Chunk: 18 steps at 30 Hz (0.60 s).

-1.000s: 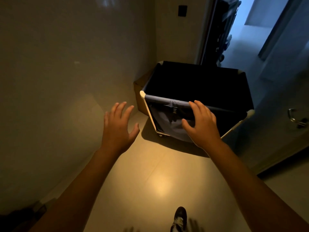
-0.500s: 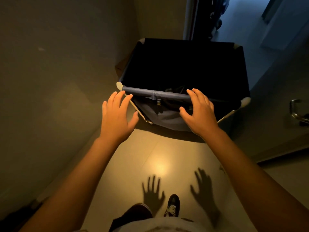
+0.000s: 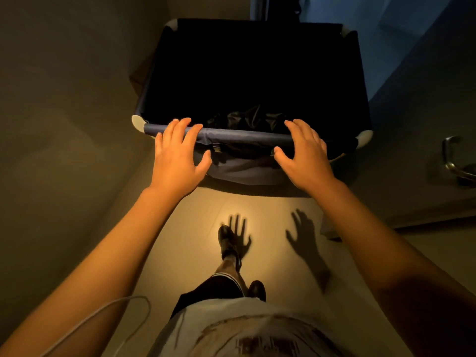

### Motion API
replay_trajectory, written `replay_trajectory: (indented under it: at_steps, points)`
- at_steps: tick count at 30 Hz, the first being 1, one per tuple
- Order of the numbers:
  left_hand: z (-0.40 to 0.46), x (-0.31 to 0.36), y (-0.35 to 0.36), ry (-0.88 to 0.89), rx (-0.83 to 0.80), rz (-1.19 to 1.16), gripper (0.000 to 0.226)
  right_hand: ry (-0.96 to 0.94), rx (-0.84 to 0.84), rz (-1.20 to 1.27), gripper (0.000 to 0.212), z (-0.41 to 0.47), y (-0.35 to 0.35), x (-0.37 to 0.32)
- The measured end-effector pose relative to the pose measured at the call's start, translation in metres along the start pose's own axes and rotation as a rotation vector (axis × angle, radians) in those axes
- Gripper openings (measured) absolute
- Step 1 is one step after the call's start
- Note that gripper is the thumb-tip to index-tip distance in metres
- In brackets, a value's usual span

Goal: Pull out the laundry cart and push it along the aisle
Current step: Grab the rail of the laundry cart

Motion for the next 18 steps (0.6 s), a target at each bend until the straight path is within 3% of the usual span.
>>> replay_trajectory:
  at_steps: [18]
  points:
    - [0.187, -0.049, 0.098, 0.171, -0.234, 0.036, 0.062, 0.187, -0.035, -0.068, 0.066, 0.152, 0.071, 0.043]
Point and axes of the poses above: each hand's wrist, its own z-axis towards the middle knuckle, its own y-axis out of the palm, x = y × z, the point moved 1 cm from there along z, towards the middle knuckle, and after that the axes turned 8 degrees about z, right-handed, at the moved point
